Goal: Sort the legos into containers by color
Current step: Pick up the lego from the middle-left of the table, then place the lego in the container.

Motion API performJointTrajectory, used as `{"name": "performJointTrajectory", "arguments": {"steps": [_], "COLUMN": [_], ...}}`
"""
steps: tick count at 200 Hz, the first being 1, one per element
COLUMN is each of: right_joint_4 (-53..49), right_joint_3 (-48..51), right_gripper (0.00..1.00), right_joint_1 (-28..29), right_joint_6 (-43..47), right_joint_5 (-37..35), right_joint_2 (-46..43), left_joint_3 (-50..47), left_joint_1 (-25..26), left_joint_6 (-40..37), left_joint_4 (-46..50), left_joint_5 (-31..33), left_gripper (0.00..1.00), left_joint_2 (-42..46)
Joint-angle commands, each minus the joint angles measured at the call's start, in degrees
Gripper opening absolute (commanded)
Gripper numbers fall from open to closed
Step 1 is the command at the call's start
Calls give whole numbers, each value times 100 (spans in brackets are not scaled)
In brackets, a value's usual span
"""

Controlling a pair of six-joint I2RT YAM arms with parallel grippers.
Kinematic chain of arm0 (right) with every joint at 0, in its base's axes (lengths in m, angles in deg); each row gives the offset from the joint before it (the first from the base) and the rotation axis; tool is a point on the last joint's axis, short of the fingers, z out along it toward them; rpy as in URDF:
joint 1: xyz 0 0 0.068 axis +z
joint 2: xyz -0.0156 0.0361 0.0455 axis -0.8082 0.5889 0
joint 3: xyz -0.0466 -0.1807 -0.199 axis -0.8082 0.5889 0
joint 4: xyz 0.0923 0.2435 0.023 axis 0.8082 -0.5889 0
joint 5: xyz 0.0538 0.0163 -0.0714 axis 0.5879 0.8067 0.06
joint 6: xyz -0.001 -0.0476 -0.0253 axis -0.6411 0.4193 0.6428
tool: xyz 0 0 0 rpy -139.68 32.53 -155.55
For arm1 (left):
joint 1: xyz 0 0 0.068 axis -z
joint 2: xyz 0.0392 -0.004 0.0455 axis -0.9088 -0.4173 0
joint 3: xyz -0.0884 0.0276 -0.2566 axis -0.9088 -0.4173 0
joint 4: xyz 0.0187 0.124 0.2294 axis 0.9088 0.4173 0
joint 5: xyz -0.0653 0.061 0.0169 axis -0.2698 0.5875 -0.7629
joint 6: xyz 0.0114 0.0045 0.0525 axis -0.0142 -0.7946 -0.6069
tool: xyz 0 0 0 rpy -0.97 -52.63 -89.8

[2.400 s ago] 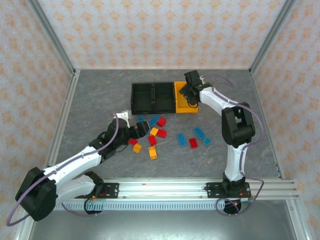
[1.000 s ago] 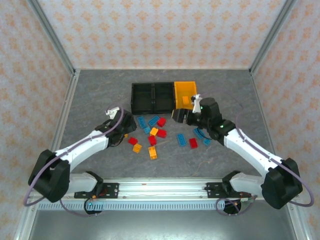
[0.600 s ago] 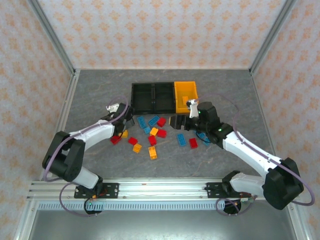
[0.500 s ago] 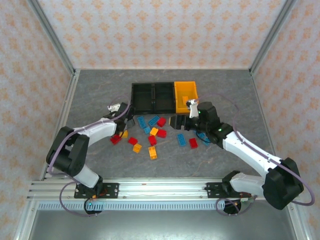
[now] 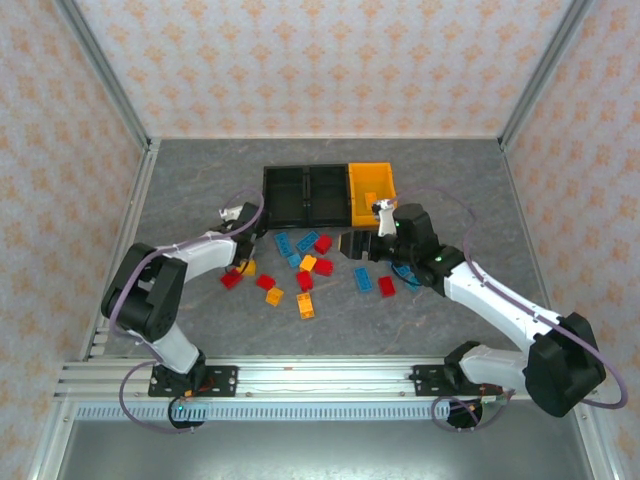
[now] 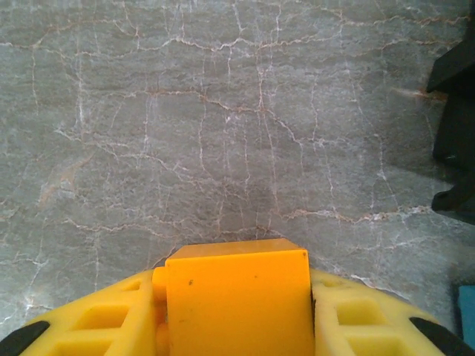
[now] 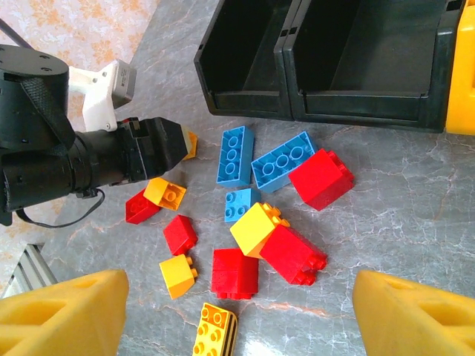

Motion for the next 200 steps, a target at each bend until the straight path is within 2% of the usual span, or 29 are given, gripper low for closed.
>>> {"name": "performJointTrajectory", "arguments": {"steps": [1,44,75,96,152,200], "right_joint_4": [20,-22,-140,-313,-550,-663], "right_joint_3": [-92,-106,-83,6,523,767], "right_gripper": [79,79,78,78,77,77], "right_joint_1": [9,-1,-144,-445,-1516,-2015], "right_joint_6": [67,-100,-339,-535,-948,-997], "right_joint_5": [-110,-344,-493,-533,-715,-603], "right_joint_2": [28,28,198,230,-243,-505], "left_joint_3": [105,186,562,902,2244,3873], "left_joint_1": [-19,99,547,899,1762,2268], "left_joint_6": [-195,-404,-460,-437,-383,-484], "left_joint_4": [246,465,651,687,662,908], "left_joint_5": [56,-369,-487,-612,-764,-801], "left_gripper": [36,36,36,36,36,36], "left_joint_2": [350,877,1000,894,-3,-1285]}}
